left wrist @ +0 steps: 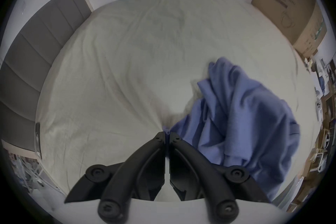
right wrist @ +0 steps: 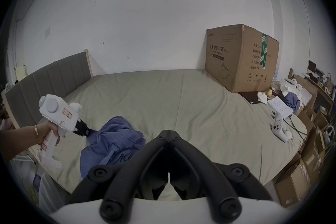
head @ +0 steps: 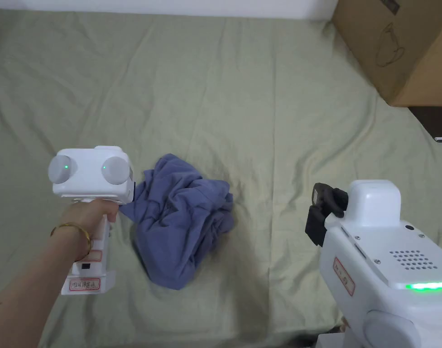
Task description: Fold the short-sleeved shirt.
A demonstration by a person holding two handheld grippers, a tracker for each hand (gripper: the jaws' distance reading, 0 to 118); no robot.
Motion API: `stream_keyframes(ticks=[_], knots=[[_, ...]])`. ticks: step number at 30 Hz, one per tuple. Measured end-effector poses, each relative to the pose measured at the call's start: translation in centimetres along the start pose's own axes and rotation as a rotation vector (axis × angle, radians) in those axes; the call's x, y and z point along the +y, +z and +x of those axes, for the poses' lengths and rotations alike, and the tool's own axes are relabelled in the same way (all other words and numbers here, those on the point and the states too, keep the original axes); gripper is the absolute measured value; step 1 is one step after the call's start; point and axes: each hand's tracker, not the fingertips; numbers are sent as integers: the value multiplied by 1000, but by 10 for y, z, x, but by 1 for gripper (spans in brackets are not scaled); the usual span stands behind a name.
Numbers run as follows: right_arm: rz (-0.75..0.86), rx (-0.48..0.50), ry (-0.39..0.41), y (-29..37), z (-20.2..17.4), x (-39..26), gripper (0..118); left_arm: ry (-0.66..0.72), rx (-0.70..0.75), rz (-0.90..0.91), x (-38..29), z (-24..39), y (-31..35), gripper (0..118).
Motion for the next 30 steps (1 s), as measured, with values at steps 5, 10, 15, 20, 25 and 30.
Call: stream_keyframes(ticks=[5,10,15,20,25,30], knots=[[36,17,22,7,-8,10,0,112,-114,14,-1,-40,-17,2],[54,29,44,13,-14,10,0,129,-112,37,-9,-26,10,1],[32,30,39,16,-14,2,0,135,-123,23,-9,-36,10,1],[21,23,46,17,-9,2,0,159,-177,70,-8,-26,38,1],[-80,120,17,-16,-4,27,0,167,-206,131,-12,-25,68,1],[-295,218,80,-103,-22,50,41,180,-218,141,-18,-30,70,1]])
